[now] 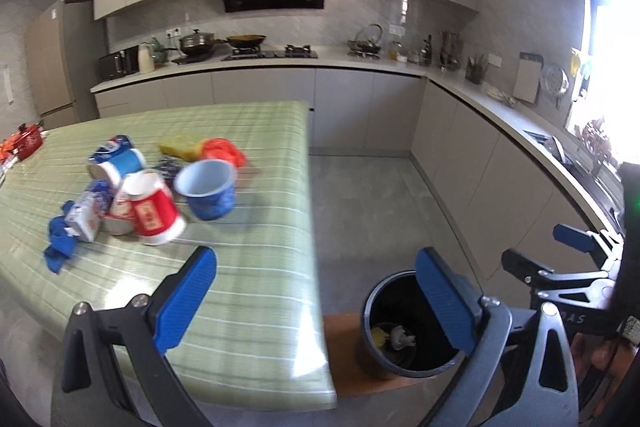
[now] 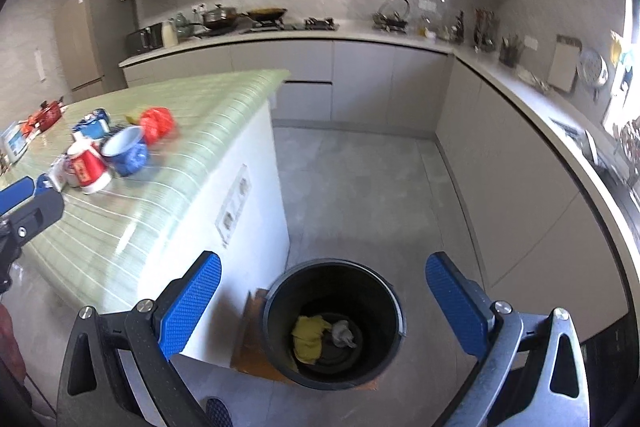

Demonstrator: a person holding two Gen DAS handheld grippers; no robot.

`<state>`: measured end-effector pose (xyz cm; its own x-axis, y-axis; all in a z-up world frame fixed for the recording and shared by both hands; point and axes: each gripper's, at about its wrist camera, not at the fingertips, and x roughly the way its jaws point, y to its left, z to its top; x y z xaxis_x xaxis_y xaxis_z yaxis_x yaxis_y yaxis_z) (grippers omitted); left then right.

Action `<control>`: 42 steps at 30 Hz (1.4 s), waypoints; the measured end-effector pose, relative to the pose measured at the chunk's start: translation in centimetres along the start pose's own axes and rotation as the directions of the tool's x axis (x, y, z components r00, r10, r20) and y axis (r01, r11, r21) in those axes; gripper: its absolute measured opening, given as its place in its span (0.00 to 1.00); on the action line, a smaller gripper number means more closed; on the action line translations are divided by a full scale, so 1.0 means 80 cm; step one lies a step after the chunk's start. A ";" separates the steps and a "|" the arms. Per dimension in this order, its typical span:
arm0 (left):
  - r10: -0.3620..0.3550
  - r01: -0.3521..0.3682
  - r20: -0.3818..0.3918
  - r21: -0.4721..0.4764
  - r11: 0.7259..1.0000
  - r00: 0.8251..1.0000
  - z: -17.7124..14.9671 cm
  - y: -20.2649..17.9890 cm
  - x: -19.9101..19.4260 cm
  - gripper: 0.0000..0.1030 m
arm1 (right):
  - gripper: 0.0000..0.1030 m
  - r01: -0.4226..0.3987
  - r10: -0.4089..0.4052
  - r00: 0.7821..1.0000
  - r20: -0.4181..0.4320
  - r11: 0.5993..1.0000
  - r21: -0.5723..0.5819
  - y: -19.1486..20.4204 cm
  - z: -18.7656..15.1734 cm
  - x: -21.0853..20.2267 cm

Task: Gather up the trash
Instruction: 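Move both tools back toward the table items, then grasp the blue cloth with the left tool while the right tool grasps the red paper cup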

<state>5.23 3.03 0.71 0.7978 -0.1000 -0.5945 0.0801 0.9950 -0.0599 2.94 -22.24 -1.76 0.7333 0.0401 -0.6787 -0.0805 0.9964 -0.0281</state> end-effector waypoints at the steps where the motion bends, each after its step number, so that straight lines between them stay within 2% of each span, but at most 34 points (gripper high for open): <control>1: 0.003 -0.003 0.001 -0.008 1.000 1.000 -0.001 0.008 -0.001 0.97 | 1.00 -0.005 0.005 1.000 0.006 1.000 -0.010 0.011 0.003 -0.002; 5: 0.025 -0.025 -0.001 -0.052 0.998 1.000 -0.004 0.057 -0.006 0.97 | 1.00 -0.029 0.029 0.999 0.019 0.999 -0.038 0.053 0.009 -0.005; 9: 0.097 -0.096 0.004 -0.070 0.993 0.995 -0.008 0.103 -0.010 0.97 | 1.00 -0.063 0.064 0.998 0.026 0.996 -0.065 0.097 0.016 -0.002; 14: 0.131 -0.131 -0.004 -0.098 0.987 0.991 -0.013 0.155 -0.012 0.97 | 1.00 -0.103 0.106 0.994 0.032 0.991 -0.086 0.152 0.025 0.006; 25: 0.233 -0.234 -0.027 -0.131 0.963 0.972 -0.027 0.254 -0.012 0.97 | 1.00 -0.176 0.181 0.983 0.026 0.977 -0.123 0.255 0.041 0.031; 33: 0.267 -0.273 -0.055 -0.160 0.949 0.962 -0.037 0.329 0.006 0.97 | 1.00 -0.207 0.210 0.978 0.015 0.971 -0.119 0.323 0.054 0.064; 36: 0.268 -0.276 -0.072 -0.165 0.947 0.961 -0.039 0.352 0.020 0.94 | 1.00 -0.222 0.224 0.974 0.009 0.968 -0.116 0.349 0.059 0.078; 42: 0.254 -0.272 -0.112 -0.196 0.942 0.961 -0.043 0.396 0.056 0.87 | 0.87 -0.255 0.253 0.967 -0.029 0.959 -0.127 0.395 0.068 0.114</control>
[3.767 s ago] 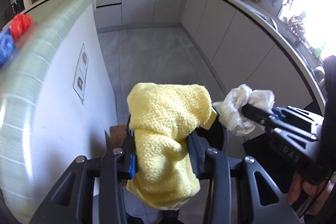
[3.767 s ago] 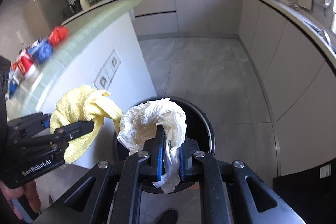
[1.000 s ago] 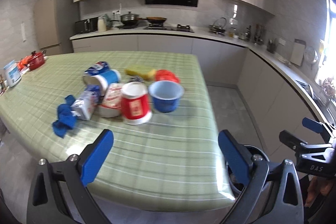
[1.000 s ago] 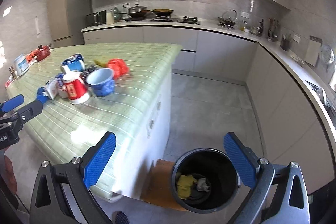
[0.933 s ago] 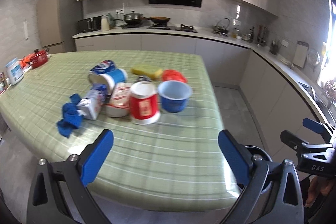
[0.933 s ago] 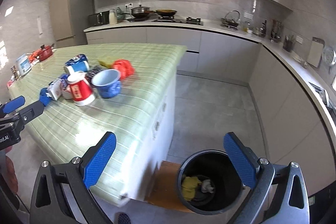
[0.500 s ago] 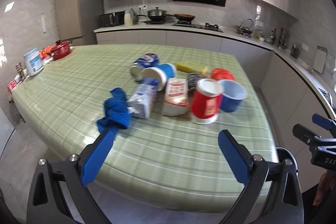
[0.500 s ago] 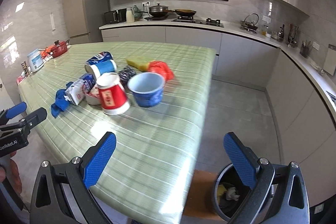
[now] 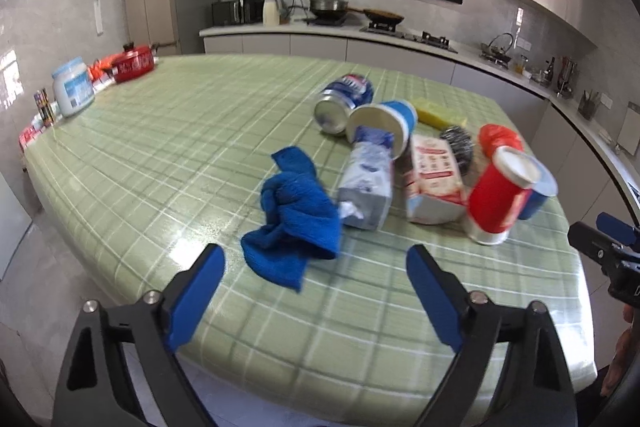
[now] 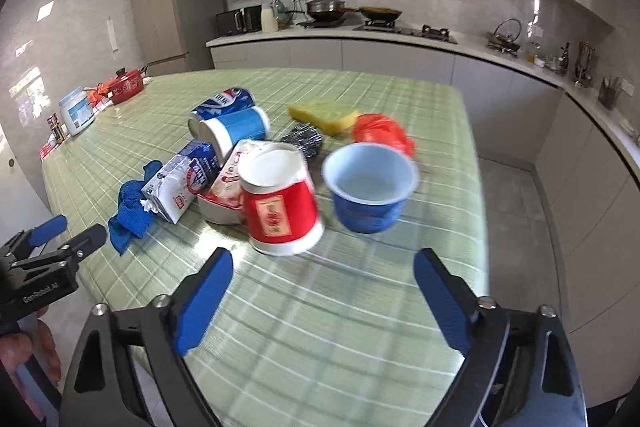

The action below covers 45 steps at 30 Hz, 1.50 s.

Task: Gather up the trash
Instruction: 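Grasp the blue cloth with the left tool while the right tool grasps the red paper cup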

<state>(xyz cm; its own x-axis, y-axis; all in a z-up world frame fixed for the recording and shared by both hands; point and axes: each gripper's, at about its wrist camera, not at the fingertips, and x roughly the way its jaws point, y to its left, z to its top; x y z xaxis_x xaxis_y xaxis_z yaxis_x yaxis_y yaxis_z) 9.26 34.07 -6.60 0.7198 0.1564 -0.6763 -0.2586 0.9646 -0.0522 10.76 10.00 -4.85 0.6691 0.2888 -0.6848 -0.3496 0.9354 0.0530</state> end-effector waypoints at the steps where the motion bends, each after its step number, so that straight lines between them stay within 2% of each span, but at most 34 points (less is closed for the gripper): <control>1: 0.000 0.000 -0.011 -0.001 1.000 1.000 0.001 0.002 0.010 0.85 | 0.86 -0.003 0.003 1.000 -0.007 1.000 -0.001 0.004 0.002 0.008; 6: -0.009 0.009 -0.060 -0.007 1.000 0.998 0.001 0.013 0.048 0.81 | 0.86 -0.012 0.012 0.999 -0.037 1.000 -0.003 0.021 0.007 0.045; 12: -0.009 0.009 -0.082 -0.003 1.000 0.997 0.007 0.018 0.072 0.80 | 0.85 -0.009 0.009 0.998 -0.068 1.000 0.000 0.033 0.014 0.088; 21: -0.042 0.041 -0.110 -0.017 0.999 0.993 0.027 0.030 0.098 0.80 | 0.77 0.001 0.001 0.996 -0.084 1.000 0.026 0.032 0.029 0.124; 23: -0.052 0.050 -0.120 -0.026 0.998 0.991 0.029 0.032 0.104 0.76 | 0.69 0.001 0.001 0.996 -0.086 1.000 0.028 0.031 0.030 0.129; 24: -0.054 0.051 -0.121 -0.025 0.998 0.991 0.029 0.033 0.106 0.70 | 0.66 0.000 0.003 0.996 -0.089 1.000 0.029 0.031 0.030 0.131; 25: -0.059 0.057 -0.115 -0.021 0.998 0.992 0.030 0.032 0.105 0.54 | 0.65 -0.006 0.009 0.996 -0.092 0.999 0.032 0.030 0.031 0.134; 28: -0.071 0.069 -0.117 -0.020 0.997 0.991 0.033 0.031 0.103 0.37 | 0.61 -0.011 0.013 0.997 -0.080 1.000 0.026 0.031 0.031 0.131; 29: -0.075 0.073 -0.113 -0.022 0.997 0.991 0.034 0.031 0.101 0.35 | 0.60 -0.016 0.018 0.997 -0.072 0.999 0.028 0.031 0.031 0.128; 38: -0.056 0.054 -0.060 -0.036 0.998 0.997 0.033 0.029 0.057 0.34 | 0.60 -0.041 0.042 0.999 -0.027 0.999 0.032 0.023 0.036 0.094; 45: -0.063 0.063 0.006 -0.011 0.998 0.998 0.040 -0.005 0.007 0.34 | 0.60 -0.048 0.047 0.999 0.021 0.998 0.035 0.004 0.038 0.050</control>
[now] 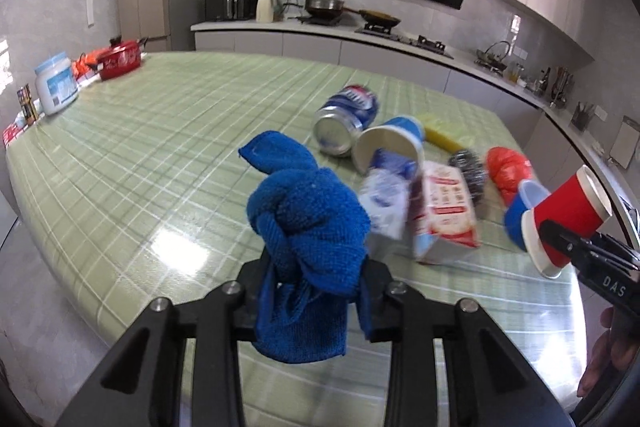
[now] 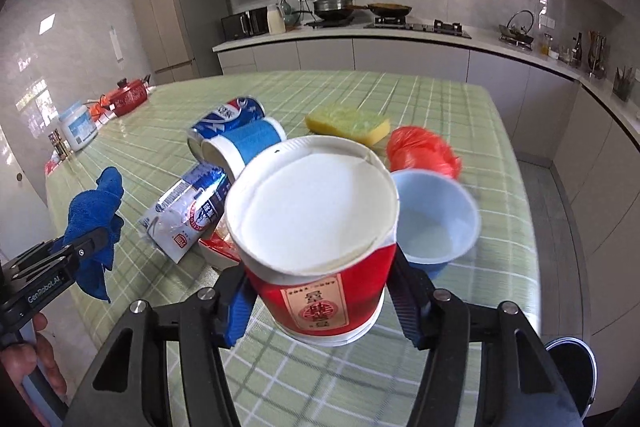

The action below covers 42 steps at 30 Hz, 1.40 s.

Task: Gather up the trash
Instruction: 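Grasp the blue cloth with the left tool while the right tool grasps the red paper cup, then carry the blue cloth and red paper cup over the bin and release both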

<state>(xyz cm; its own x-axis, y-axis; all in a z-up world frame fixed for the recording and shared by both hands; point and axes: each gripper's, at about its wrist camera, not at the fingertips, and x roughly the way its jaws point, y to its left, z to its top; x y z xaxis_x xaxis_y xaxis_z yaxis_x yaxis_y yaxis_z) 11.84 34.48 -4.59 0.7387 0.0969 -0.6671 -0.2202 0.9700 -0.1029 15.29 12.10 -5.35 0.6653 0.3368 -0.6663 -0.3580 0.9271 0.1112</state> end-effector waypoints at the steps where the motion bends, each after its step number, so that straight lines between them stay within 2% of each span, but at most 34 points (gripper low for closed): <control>1: -0.005 0.005 0.004 0.003 1.000 1.000 0.001 -0.005 -0.003 0.34 | 0.60 0.002 -0.002 1.000 0.007 1.000 0.002 -0.004 0.000 -0.006; 7: -0.059 0.057 0.026 0.049 0.997 0.998 0.001 -0.060 -0.023 0.34 | 0.60 0.036 -0.037 0.999 0.039 0.999 0.034 -0.045 -0.006 -0.045; 16: -0.152 0.149 0.018 0.121 0.981 0.988 -0.015 -0.140 -0.043 0.34 | 0.60 0.120 -0.127 0.990 0.063 0.987 0.106 -0.122 -0.030 -0.107; 28: -0.280 0.275 -0.011 0.223 0.935 0.960 -0.027 -0.244 -0.055 0.34 | 0.60 0.230 -0.247 0.967 0.065 0.954 0.193 -0.210 -0.068 -0.181; 42: -0.366 0.366 -0.061 0.304 0.879 0.929 -0.058 -0.339 -0.068 0.34 | 0.60 0.315 -0.338 0.940 0.039 0.909 0.274 -0.294 -0.116 -0.243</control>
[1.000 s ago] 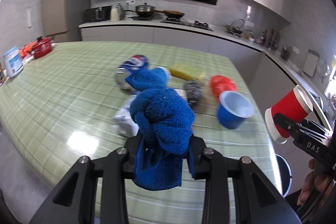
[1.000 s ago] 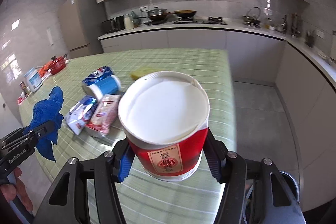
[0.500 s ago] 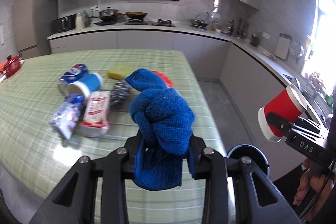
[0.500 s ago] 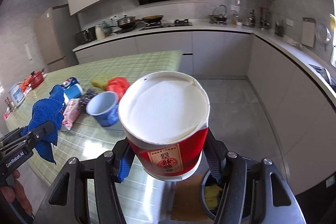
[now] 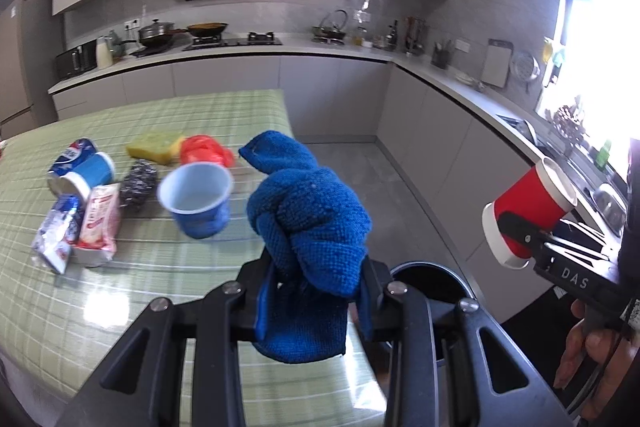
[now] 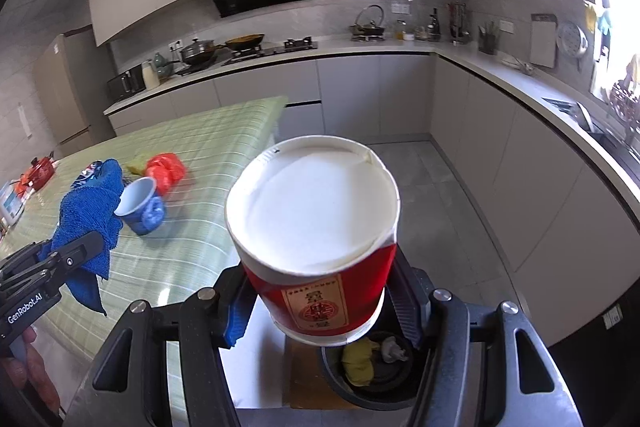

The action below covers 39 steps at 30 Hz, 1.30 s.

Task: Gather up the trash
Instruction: 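Carry the blue cloth and red paper cup over the bin and release both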

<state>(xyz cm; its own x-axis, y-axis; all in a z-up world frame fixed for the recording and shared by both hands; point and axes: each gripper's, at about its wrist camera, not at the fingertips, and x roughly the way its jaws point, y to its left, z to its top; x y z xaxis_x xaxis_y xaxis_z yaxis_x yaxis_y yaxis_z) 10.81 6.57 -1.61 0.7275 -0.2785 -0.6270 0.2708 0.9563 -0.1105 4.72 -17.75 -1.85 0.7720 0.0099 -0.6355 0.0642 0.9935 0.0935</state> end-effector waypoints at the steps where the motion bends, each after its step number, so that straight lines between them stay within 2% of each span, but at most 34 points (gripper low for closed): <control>1: -0.006 0.006 -0.004 0.006 1.000 1.000 -0.002 -0.007 0.002 0.34 | 0.60 0.005 -0.005 1.000 -0.002 1.000 0.005 -0.006 -0.001 0.000; 14: -0.080 0.087 -0.095 0.077 0.993 0.992 -0.020 -0.109 0.047 0.34 | 0.60 0.055 -0.051 0.996 -0.076 0.997 0.048 -0.093 -0.027 0.011; 22: -0.091 0.108 -0.162 0.101 0.989 0.983 -0.037 -0.156 0.080 0.34 | 0.60 0.058 -0.050 0.990 -0.131 0.996 0.061 -0.136 -0.046 0.032; 32: -0.082 0.111 -0.267 0.097 0.989 0.960 -0.082 -0.191 0.139 0.34 | 0.60 0.010 -0.002 0.977 -0.213 0.999 0.038 -0.162 -0.060 0.088; 39: -0.063 0.093 -0.339 0.073 0.993 0.939 -0.129 -0.203 0.183 0.34 | 0.60 -0.049 0.055 0.954 -0.296 0.998 0.025 -0.172 -0.082 0.145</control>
<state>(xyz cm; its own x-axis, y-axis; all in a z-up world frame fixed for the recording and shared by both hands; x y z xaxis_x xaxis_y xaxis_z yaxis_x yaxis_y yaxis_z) 10.55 -12.12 -16.96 0.4525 -0.2912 -0.8429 0.3823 0.9173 -0.1117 8.65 -30.57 -15.57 0.5527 0.0971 -0.8277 0.0419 0.9887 0.1440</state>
